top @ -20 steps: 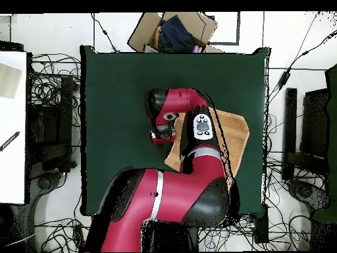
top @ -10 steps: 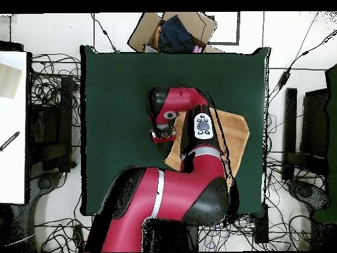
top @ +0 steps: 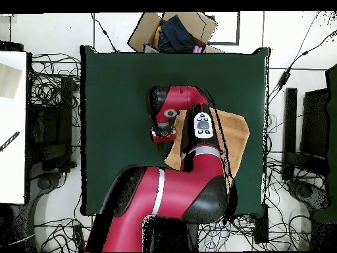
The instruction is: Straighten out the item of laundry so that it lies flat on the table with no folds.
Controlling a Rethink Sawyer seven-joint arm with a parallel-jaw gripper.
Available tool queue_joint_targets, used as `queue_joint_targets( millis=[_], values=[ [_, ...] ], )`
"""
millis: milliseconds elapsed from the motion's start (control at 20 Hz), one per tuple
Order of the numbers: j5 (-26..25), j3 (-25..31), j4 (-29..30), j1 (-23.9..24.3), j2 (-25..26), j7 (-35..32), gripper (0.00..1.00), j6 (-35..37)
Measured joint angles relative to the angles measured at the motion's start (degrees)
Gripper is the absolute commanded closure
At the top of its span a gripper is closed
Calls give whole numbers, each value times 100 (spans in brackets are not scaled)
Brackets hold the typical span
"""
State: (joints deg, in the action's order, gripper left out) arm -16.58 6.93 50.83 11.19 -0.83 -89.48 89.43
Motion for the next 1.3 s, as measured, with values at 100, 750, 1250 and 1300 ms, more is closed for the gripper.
queue_joint_targets(
  millis=[100, 750, 1250, 1300],
  values=[
    [1, 2, -5, 2, 4, 0, 0, 4],
    [0, -21, -4, -21, 1, 0, 0, -1],
    [-11, -142, -199, -205, 96, 0, 0, 146],
    [-8, -155, -271, -217, 138, 0, 0, 218]
  ],
)
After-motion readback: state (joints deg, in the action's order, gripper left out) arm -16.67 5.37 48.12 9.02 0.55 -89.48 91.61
